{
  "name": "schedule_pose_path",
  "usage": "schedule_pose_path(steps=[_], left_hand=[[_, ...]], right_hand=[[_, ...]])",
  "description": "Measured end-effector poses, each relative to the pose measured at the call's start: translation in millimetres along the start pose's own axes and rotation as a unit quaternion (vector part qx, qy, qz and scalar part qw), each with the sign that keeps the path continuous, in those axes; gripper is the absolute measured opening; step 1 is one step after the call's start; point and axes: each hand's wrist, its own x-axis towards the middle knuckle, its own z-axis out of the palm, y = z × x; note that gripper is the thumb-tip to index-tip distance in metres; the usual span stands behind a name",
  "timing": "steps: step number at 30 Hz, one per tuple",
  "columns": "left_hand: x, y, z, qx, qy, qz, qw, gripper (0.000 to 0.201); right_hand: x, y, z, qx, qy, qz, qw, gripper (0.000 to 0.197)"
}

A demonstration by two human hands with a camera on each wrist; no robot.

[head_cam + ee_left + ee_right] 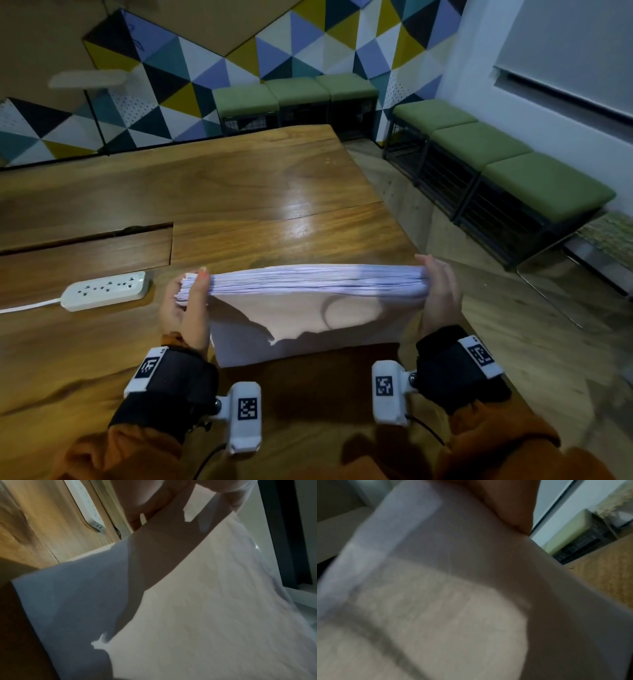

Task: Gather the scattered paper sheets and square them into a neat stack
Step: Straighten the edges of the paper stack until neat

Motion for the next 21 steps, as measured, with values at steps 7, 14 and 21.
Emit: schedule_pose_path(steps=[7,14,21], left_hand=[[12,-6,-13,0.019,-0.148,-0.018,0.989,0.105],[18,-11,3,0.182,-0.118,-0.006,0.976,0.021],[9,11,-10,0.148,-0.094,0.061,0.983,0.032]], right_hand=[[6,11,-17,-0.077,-0.226,-0.05,0.97,0.099],[19,30,-3,-0.321,-0.164,-0.19,0.913,0.016],[15,5,-13,-0.128,-0.133,-0.167,0.969,0.037]])
